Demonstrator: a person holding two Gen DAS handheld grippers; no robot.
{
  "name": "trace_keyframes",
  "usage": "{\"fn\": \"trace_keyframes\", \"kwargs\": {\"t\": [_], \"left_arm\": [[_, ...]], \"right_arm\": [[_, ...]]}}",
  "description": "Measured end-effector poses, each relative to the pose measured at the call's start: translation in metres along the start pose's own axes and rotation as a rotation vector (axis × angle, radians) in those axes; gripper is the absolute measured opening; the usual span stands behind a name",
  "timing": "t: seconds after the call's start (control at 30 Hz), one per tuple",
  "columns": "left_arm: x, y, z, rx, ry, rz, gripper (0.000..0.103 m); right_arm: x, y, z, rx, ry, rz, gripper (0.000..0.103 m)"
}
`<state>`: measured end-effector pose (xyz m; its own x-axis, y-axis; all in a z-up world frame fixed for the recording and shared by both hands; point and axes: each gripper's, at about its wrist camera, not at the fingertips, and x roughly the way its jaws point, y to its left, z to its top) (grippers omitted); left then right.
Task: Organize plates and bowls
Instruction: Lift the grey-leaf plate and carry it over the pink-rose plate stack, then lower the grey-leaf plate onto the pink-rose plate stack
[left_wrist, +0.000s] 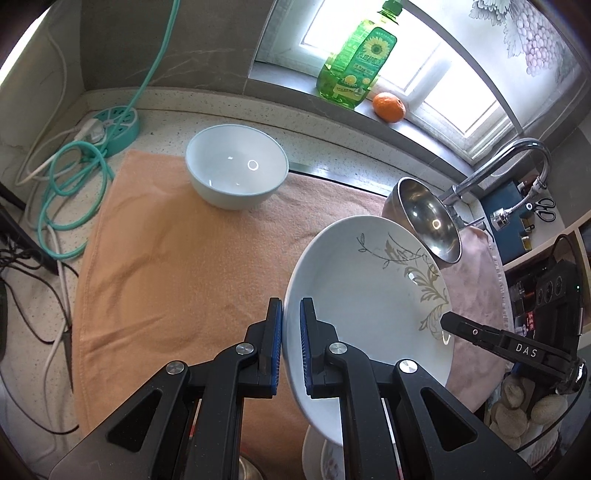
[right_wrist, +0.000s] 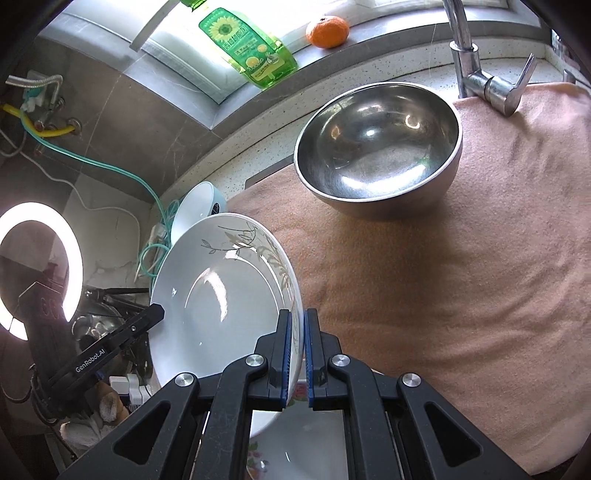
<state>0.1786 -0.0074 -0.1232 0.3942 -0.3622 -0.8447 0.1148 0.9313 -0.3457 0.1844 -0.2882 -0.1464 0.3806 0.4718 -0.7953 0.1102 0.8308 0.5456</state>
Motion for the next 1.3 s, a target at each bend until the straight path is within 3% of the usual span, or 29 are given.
{"fn": "trace_keyframes", "kwargs": {"t": [0.83, 1.3], "left_arm": [[-0.02, -0.032, -0.09, -0.129, -0.02, 0.028, 0.008], [-0.016, -0.038, -0.12, -0.173, -0.012, 0.038, 0.008]], "right_arm": [[-0.038, -0.025, -0.041, -0.129, 0.079, 0.018, 0.006], [-0.035, -0.042, -0.063, -0.142, 0.125, 0.01, 0.006]]}}
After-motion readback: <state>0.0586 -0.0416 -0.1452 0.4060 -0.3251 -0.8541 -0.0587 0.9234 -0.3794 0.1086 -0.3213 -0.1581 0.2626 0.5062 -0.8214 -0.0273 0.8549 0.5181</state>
